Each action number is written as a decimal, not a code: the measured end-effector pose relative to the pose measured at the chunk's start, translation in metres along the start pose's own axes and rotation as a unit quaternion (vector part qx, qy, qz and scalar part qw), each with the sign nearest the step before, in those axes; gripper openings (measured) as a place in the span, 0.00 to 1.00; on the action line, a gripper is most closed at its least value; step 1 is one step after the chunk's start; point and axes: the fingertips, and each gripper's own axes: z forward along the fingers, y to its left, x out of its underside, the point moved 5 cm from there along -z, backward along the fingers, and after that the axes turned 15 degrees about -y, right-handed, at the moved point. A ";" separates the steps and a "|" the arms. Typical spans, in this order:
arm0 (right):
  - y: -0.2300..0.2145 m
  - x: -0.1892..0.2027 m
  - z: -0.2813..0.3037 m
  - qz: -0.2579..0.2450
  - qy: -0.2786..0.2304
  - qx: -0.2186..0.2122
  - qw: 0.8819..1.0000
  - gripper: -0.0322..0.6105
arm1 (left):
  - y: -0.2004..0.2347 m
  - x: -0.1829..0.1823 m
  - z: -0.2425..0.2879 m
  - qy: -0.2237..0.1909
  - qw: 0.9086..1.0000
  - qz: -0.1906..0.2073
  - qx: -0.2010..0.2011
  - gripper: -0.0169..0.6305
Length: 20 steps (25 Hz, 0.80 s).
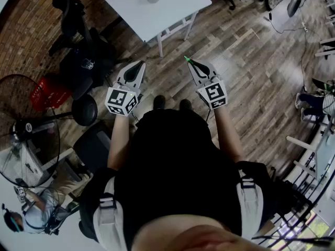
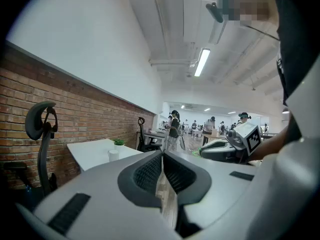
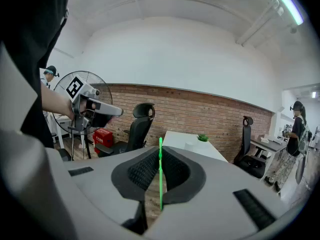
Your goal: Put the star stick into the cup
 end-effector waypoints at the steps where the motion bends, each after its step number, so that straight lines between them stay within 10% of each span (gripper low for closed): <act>1: -0.004 0.000 -0.004 0.001 -0.001 -0.001 1.000 0.06 | -0.005 0.000 0.003 0.000 1.000 0.001 -0.001 0.07; 20: -0.070 0.026 -0.066 0.013 -0.018 -0.066 0.998 0.06 | -0.099 0.017 0.024 0.005 0.997 0.015 -0.071 0.07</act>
